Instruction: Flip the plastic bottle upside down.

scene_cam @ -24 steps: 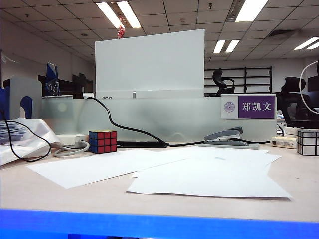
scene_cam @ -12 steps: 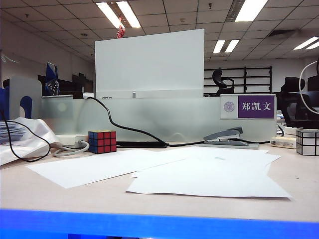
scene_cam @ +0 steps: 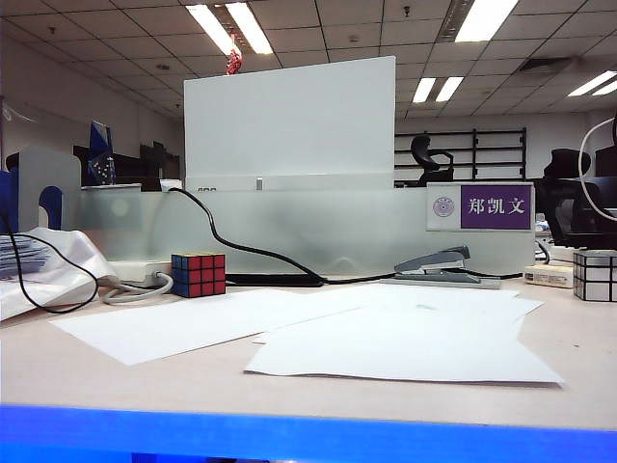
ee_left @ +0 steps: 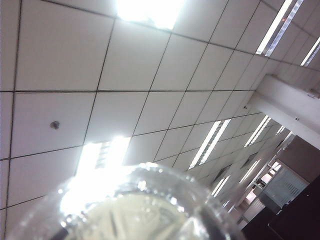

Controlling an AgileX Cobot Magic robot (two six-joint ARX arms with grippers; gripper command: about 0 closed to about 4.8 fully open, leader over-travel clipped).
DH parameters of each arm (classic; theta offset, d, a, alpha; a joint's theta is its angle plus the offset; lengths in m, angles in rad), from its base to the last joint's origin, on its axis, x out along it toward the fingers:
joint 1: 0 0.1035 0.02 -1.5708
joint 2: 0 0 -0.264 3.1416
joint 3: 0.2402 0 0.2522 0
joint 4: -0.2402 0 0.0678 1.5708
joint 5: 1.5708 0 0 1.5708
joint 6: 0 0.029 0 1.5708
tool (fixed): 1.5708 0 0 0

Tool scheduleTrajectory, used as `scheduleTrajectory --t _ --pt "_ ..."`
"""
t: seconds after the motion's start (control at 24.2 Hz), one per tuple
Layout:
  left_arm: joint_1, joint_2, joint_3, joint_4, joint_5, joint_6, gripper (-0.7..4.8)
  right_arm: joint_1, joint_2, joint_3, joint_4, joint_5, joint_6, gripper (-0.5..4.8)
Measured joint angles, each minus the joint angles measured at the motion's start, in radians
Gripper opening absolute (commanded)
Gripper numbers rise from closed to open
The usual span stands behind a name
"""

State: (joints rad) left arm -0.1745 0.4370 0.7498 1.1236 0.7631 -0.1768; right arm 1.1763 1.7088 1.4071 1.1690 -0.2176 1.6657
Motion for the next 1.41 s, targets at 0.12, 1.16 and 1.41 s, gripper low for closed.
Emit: scheduleTrajectory --t 0.12,1.16,1.41 --pt "0.0 0.0 0.001 0.006 0.004 -0.001 1.14 0.0 0.0 0.0 0.008 -0.016 -0.01 0.06" --pt "0.0 0.01 0.121 -0.369 -0.033 0.082 -0.06 -0.158 0.002 -0.004 0.069 -0.313 -0.332 4.77" --pt "0.0 -0.001 0.171 -0.531 -0.038 0.157 -0.06 -0.307 -0.04 -0.001 0.074 -0.354 -0.56 4.77"
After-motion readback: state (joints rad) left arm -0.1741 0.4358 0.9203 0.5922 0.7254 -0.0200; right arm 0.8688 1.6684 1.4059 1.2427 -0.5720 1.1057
